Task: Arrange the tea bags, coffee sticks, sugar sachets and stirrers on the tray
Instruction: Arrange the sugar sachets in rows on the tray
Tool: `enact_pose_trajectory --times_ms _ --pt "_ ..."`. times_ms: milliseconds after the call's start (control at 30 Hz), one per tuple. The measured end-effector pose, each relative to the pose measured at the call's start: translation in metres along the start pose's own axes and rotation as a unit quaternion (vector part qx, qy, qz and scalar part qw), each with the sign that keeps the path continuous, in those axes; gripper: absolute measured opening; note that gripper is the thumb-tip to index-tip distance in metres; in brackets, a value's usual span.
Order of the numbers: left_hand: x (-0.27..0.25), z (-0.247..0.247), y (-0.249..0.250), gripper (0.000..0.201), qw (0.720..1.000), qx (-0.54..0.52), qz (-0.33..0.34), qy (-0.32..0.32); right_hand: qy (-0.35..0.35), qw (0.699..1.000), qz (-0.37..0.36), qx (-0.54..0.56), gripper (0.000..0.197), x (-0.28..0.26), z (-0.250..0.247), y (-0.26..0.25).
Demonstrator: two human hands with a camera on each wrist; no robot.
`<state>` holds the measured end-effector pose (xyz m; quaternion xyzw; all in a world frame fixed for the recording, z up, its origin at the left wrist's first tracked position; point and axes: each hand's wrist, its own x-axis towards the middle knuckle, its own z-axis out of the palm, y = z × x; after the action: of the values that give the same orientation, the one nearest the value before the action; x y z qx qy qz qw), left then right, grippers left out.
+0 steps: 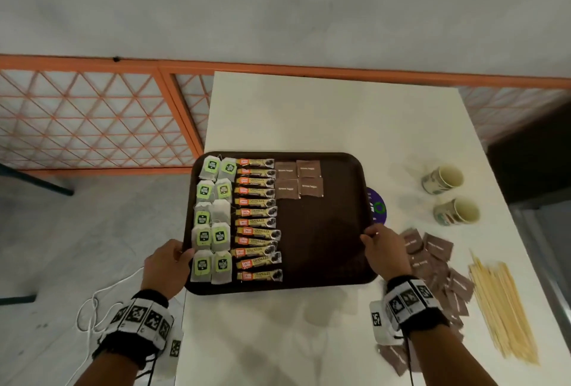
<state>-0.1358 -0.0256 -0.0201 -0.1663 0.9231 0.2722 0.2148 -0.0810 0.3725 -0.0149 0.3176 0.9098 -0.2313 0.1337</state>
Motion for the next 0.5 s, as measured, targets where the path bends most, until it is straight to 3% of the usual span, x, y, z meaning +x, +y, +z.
enact_pose_trajectory --times_ms 167,367,500 --pt "-0.004 -0.002 -0.001 0.015 1.0 -0.012 0.006 0.002 0.057 0.995 0.05 0.063 0.03 -0.006 0.004 0.008" --pt "-0.011 -0.006 -0.008 0.014 1.0 -0.005 0.009 -0.006 0.03 0.996 0.056 0.07 0.007 -0.026 0.008 0.027" --pt "-0.025 -0.002 -0.031 0.009 0.999 -0.028 0.01 -0.033 0.022 0.994 0.054 0.092 0.017 -0.058 0.018 0.051"
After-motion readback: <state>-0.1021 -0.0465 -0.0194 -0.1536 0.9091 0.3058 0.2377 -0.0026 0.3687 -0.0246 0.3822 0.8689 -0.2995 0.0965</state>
